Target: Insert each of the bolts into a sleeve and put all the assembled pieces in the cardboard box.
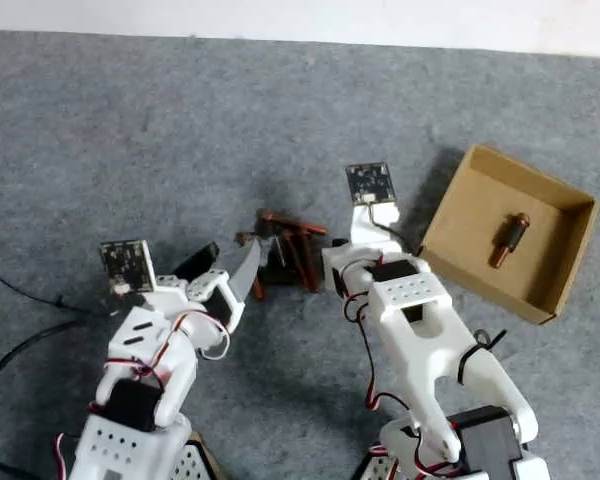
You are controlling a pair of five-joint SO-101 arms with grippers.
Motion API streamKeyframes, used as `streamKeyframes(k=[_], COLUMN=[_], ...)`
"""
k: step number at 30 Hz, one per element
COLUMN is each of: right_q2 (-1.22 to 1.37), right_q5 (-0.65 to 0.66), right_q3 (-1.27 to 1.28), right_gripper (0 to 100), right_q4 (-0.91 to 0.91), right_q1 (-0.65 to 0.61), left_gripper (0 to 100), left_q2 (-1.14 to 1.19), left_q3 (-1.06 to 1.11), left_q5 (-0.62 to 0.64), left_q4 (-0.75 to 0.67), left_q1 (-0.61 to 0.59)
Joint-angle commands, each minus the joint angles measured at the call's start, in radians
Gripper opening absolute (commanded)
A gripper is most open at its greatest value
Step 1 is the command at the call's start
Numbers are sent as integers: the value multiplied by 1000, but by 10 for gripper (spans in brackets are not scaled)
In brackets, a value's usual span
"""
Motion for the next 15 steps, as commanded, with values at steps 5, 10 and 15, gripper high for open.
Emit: streamKeyframes(k=[5,10,15], right_q2=[-45,-45,-45], right_q5=[11,11,11], right_q3=[-12,-12,-12], right_gripper=[4,4,4], right_q4=[-22,-22,-22], right_q1=[16,16,16], left_gripper=[214,214,214], left_q2=[539,915,1173], left_q3=[-243,-403,-504], left_q5=[38,118,123], left_q4=[-91,-92,-92], left_q1=[5,2,8])
